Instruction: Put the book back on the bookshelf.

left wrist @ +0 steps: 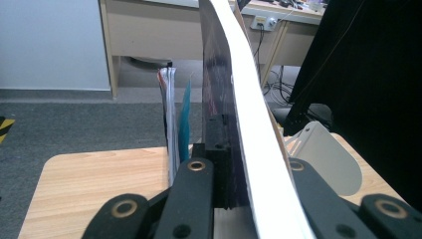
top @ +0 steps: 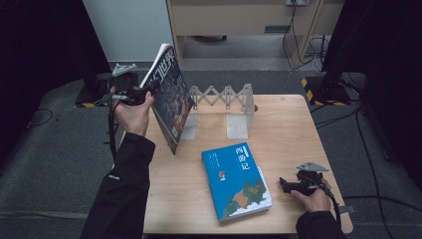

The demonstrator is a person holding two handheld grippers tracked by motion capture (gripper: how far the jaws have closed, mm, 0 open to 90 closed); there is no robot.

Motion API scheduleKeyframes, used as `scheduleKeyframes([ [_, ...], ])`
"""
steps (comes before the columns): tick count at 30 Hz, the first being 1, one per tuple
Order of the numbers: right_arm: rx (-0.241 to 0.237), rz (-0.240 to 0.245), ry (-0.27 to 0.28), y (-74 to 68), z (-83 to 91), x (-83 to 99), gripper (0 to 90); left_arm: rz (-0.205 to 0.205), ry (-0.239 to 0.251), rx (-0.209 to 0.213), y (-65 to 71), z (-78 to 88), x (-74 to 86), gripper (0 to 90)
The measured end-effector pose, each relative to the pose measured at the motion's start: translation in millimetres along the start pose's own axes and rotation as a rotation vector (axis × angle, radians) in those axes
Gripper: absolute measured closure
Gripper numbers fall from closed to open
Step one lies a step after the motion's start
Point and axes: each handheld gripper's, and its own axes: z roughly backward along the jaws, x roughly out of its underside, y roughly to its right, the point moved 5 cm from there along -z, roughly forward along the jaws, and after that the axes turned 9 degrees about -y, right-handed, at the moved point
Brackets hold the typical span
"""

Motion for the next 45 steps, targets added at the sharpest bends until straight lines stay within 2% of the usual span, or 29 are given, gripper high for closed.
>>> scheduleKeyframes([
  [9, -0.001, 0.002, -0.001, 0.1, 0.0, -0.1, 2.8, -0.03, -0.019, -0.048, 8.1, -17.3, 0.6, 82.2],
  [24, -0.001, 0.001, 0.0, 0.1, -0.1, -0.1, 2.8, -0.047, -0.049, -0.1, 12.6, -47.9, 8.3, 82.2],
  [31, 0.0, 0.001, 0.001, 0.1, -0.2, -0.2, 2.8, -0.049, -0.07, -0.109, 12.4, -60.9, 15.1, 82.2],
  [37, 0.0, 0.001, 0.001, 0.1, -0.2, -0.2, 2.8, -0.064, -0.087, -0.139, 12.3, -72.7, 21.8, 82.2],
  [45, 0.001, 0.001, 0.001, 0.1, -0.2, -0.2, 2.8, -0.068, -0.077, -0.174, 10.1, -83.1, 26.9, 82.3],
])
